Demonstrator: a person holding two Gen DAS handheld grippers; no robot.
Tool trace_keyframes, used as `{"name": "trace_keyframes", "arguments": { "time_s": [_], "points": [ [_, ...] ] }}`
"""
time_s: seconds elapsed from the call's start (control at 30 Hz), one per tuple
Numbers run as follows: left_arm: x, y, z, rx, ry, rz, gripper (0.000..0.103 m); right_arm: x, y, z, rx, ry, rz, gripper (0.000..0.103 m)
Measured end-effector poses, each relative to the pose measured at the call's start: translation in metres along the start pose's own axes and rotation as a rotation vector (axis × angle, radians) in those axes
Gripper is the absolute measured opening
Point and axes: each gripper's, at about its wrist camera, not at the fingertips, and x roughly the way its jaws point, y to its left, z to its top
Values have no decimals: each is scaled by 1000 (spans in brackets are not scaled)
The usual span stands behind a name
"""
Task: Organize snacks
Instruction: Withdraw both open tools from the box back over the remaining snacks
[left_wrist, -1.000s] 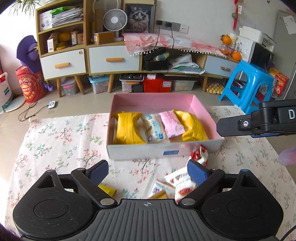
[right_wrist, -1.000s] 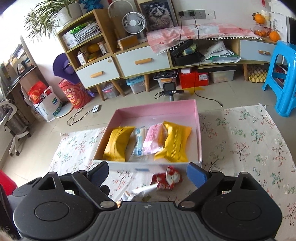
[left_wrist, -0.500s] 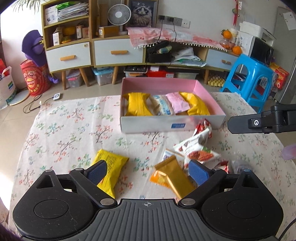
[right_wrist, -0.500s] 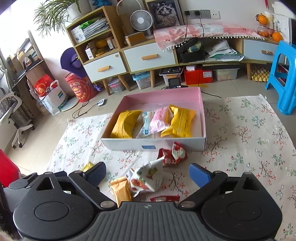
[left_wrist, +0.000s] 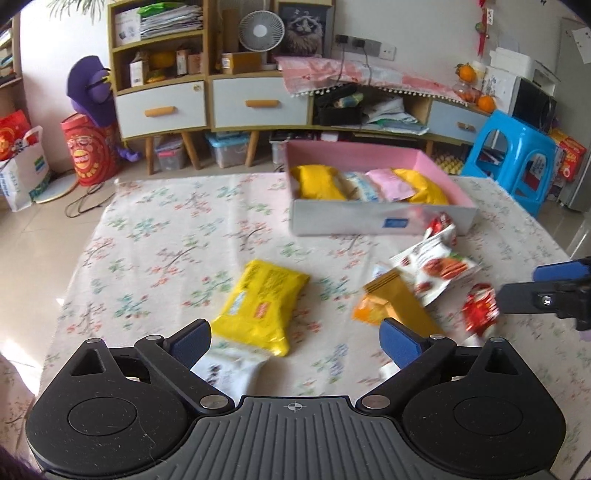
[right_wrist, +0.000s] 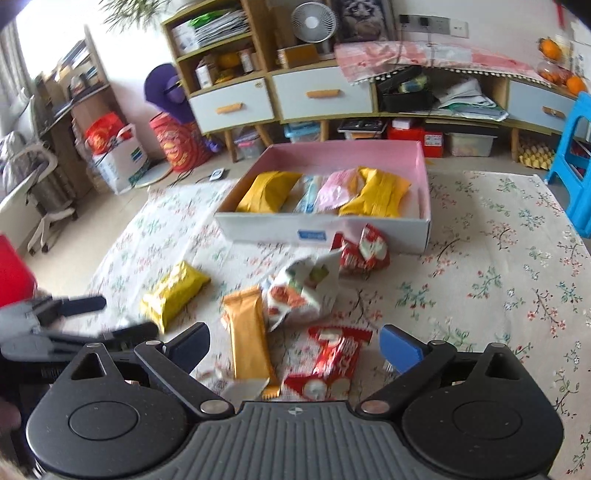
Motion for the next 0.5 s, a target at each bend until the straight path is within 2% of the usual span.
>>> {"name": "trace_keyframes", "arguments": {
  "time_s": [0.13, 0.33, 0.5],
  "points": [
    [-5, 12, -9, 7, 11, -2, 99, 2, 3, -13, -31, 10, 0, 89],
    [-13, 20, -28, 125, -4, -59, 99, 3, 16, -28, -110, 2, 54, 89],
    [-10, 21, -43, 130, 38, -109, 99, 10, 35, -40, -213, 2, 93, 89]
  ]
}}
